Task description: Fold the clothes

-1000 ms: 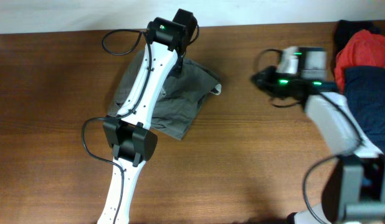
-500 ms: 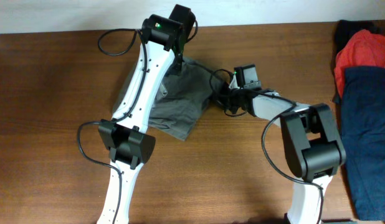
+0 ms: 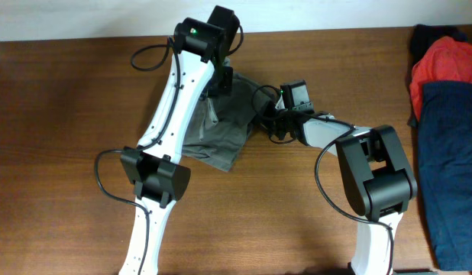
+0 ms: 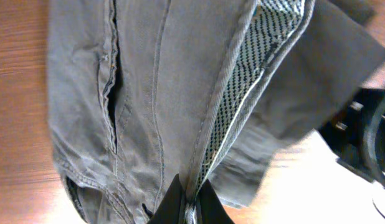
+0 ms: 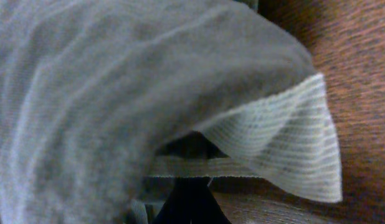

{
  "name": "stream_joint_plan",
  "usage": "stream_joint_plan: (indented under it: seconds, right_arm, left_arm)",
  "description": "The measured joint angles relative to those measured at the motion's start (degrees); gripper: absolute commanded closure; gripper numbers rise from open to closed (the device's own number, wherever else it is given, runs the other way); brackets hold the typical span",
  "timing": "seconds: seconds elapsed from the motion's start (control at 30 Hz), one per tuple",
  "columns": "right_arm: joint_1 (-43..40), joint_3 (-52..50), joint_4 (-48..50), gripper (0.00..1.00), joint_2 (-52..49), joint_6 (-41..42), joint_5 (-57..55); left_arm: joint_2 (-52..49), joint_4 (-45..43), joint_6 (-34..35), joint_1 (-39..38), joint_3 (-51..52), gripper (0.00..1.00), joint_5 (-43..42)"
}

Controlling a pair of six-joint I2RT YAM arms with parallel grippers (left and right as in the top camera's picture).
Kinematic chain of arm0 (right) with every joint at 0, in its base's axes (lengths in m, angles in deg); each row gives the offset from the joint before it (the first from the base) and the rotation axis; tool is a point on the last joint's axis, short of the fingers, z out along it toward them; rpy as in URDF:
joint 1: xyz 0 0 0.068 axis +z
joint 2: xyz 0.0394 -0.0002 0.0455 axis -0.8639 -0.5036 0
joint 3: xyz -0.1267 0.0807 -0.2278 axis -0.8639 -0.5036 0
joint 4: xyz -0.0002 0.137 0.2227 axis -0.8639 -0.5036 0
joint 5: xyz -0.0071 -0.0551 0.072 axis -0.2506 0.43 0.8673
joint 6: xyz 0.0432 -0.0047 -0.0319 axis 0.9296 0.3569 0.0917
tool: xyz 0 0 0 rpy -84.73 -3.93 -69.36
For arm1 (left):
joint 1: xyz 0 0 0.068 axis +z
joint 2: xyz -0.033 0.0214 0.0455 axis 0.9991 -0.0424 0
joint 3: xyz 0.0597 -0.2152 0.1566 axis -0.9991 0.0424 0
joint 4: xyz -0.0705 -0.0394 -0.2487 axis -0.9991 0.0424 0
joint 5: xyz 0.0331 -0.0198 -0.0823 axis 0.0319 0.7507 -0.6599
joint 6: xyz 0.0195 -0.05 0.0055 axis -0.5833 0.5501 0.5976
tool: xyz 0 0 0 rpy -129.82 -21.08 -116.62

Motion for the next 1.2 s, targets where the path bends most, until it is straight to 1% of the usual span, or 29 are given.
stream_joint_plan:
  seconds: [0.13, 0.4, 0.6, 0.77, 0.9, 0.97, 1.0, 1.03, 1.1, 1.13, 1.17, 1.2]
  right_arm:
    - [0.00, 0.00, 0.13, 0.96, -0.04, 0.11, -0.04]
    - [-0.48, 0.00, 0.15, 0.95, -0.04, 0.11, -0.13]
    - [-2.54, 0.00, 0.13, 0.92, -0.20, 0.09, 0.68]
    - [-2.82, 0.07, 0.15, 0.92, -0.31, 0.09, 0.74]
    - [-3.63, 0.09, 0.11, 0.92, -0.31, -0.07, 2.64]
    - [-4.83, 0.22, 0.13, 0.91, -0.31, -0.15, 4.31]
    - [-5.70, 0.28, 0.13, 0.86, -0.31, -0.28, 5.16]
    - [-7.08, 0.37, 0.13, 0.76, -0.31, -0.48, 6.45]
    - [-8.63, 0.44, 0.02, 0.72, -0.31, -1.01, 8.11]
    - [-9.53, 0.48, -0.09, 0.69, -0.31, -1.84, 9.11]
    - [-10.21, 0.55, -0.13, 0.67, -0.31, -2.03, 9.88]
    - [-10.78, 0.55, -0.15, 0.66, -0.31, -2.32, 10.64]
  left_arm:
    - [0.00, 0.00, -0.72, -1.40, 0.00, 1.00, -2.16]
    - [0.00, 0.00, -1.68, -5.14, 0.00, 1.00, -3.72]
    - [0.00, -0.04, -1.68, -5.07, 0.00, 0.99, -3.96]
    - [0.00, -0.11, -1.68, -5.07, 0.04, 0.99, -4.07]
    - [0.00, -2.03, -1.68, -5.07, 2.43, 0.98, -3.63]
    - [0.00, -3.80, -1.68, -5.07, 4.72, 0.92, -3.39]
    - [-0.02, -4.46, -1.70, -5.07, 5.84, 0.87, -3.34]
    - [-0.02, -5.40, -1.81, -5.07, 7.30, 0.77, -3.15]
    - [-0.04, -6.82, -1.90, -5.07, 9.05, 0.63, -2.99]
    - [-0.04, -7.41, -2.10, -5.07, 9.68, 0.47, -2.95]
    - [-0.04, -7.93, -2.21, -5.07, 10.34, 0.36, -2.93]
    - [-0.04, -8.28, -2.47, -5.07, 11.10, 0.32, -2.75]
